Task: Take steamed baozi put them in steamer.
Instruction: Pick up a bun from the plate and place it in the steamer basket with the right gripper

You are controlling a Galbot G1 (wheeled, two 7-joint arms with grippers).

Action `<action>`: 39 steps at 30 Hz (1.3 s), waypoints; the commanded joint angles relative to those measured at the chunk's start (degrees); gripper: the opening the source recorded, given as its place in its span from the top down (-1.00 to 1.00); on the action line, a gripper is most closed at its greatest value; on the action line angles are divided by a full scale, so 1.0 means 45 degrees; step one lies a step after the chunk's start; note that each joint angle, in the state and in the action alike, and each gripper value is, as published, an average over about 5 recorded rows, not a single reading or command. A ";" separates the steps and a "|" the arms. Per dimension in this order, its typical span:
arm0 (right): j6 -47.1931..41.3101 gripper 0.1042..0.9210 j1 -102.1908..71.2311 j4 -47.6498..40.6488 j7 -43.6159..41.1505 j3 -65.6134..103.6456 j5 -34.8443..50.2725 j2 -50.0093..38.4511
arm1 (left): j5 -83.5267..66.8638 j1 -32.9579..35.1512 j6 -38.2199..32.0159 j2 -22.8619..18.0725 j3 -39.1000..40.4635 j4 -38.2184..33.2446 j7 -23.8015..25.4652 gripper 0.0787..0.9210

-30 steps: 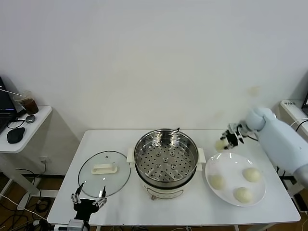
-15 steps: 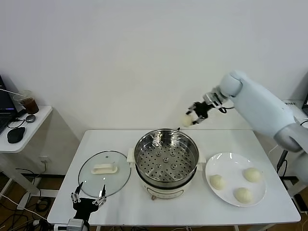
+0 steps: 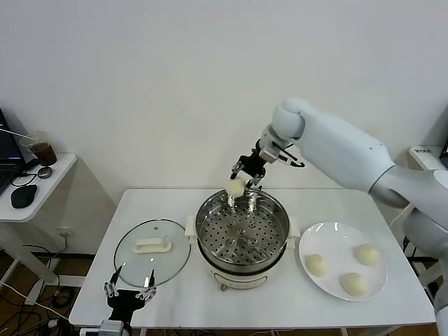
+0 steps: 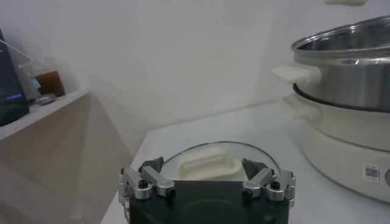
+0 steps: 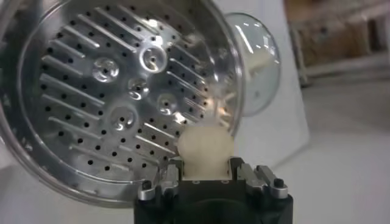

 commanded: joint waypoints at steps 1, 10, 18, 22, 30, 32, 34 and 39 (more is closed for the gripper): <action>0.1403 0.09 -0.0102 0.0579 0.0249 -0.0611 -0.1679 0.0454 | 0.0001 0.0014 -0.0008 -0.0086 0.0002 -0.0003 -0.0027 -0.77; 0.1405 0.09 -0.0672 -0.0026 0.0107 -0.0490 -0.2188 0.0703 | -0.0006 -0.0046 0.0004 -0.0110 0.0040 0.0079 -0.0069 -0.77; 0.1405 0.09 -0.1129 -0.0600 0.0141 0.0040 -0.2954 0.0879 | -0.0024 -0.0031 0.0032 -0.0144 0.0044 0.0109 -0.0069 -0.77; 0.1401 0.09 -0.1231 -0.0692 0.0195 0.0012 -0.2858 0.0913 | -0.0023 -0.0065 0.0031 -0.0171 0.0064 0.0170 -0.0077 -0.77; 0.1393 0.09 -0.1390 -0.1436 0.0475 0.0055 -0.2789 0.1292 | -0.0040 -0.0079 0.0031 -0.0175 0.0071 0.0194 -0.0088 -0.77; 0.1389 0.09 -0.1386 -0.1508 0.0430 0.0017 -0.2811 0.1324 | -0.0058 -0.0084 0.0031 -0.0166 0.0054 0.0200 -0.0083 -0.77; 0.1389 0.09 -0.1383 -0.1534 0.0405 -0.0009 -0.2812 0.1323 | -0.0082 -0.0116 0.0039 -0.0157 0.0008 0.0220 -0.0078 -0.77; 0.1385 0.07 -0.1410 -0.1496 0.0413 -0.0030 -0.2789 0.1302 | -0.0117 -0.0221 0.0070 -0.0139 -0.0074 0.0263 -0.0055 -0.77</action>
